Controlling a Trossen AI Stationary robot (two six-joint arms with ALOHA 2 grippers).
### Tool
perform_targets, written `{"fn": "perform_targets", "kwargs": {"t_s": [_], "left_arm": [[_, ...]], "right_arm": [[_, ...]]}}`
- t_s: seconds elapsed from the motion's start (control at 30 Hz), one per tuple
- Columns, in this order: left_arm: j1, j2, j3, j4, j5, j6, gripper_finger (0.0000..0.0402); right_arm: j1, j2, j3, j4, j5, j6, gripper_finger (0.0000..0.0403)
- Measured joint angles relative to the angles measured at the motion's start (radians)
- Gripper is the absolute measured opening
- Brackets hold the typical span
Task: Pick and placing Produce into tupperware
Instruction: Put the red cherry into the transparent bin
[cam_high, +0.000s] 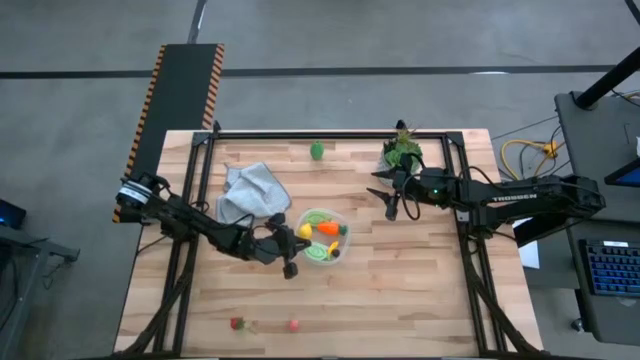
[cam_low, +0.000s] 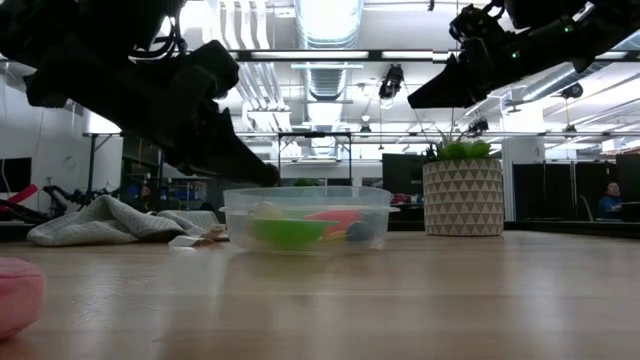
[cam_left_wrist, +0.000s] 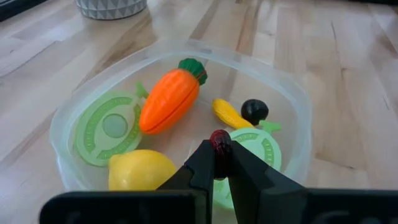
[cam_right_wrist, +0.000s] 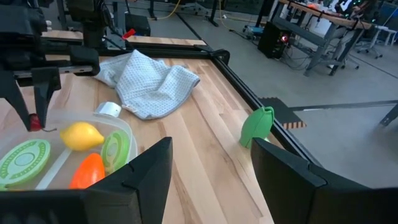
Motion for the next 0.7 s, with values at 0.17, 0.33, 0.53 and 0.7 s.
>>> {"fn": "perform_targets", "kwargs": {"t_s": [0.17,0.33,0.53,0.7], "left_arm": [[0.0,-0.001,0.0,0.0,0.003,0.003,0.0013],[0.0,-0.001,-0.002,0.0,-0.004,0.003,0.0013],[0.0,-0.001,0.0,0.0,-0.003,0.003,0.0014],[0.0,-0.001,0.0,0.0,0.008,0.002,0.0047]], "right_arm": [[0.0,0.0,-0.001,0.0,0.0,0.003,0.021],[0.0,0.0,-0.001,0.0,0.0,-0.001,0.021],[0.0,0.0,-0.001,0.0,0.0,-0.002,0.021],[0.0,0.0,-0.001,0.0,0.0,-0.003,0.021]]}}
